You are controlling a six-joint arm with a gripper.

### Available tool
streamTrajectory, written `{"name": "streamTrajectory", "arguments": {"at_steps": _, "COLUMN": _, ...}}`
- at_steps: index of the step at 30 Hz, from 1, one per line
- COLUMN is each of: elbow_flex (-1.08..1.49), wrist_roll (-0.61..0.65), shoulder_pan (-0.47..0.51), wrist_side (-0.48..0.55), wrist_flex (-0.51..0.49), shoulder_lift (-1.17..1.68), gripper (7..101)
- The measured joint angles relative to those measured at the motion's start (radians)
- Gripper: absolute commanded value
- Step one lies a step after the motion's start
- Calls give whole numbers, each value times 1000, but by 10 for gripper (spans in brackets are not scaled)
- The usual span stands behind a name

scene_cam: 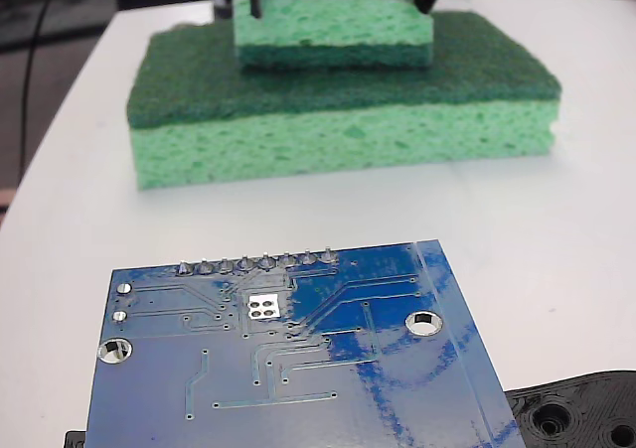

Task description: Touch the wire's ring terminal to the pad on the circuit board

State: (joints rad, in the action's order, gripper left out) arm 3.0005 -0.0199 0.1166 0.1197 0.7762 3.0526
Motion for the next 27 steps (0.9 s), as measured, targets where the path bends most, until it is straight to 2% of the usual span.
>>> {"name": "streamTrajectory", "arguments": {"at_steps": 27, "elbow_flex": -72, "wrist_roll": -17, "shoulder_pan": 58, "wrist_side": 29, "wrist_flex": -11, "shoulder_lift": -26, "gripper": 1003}}
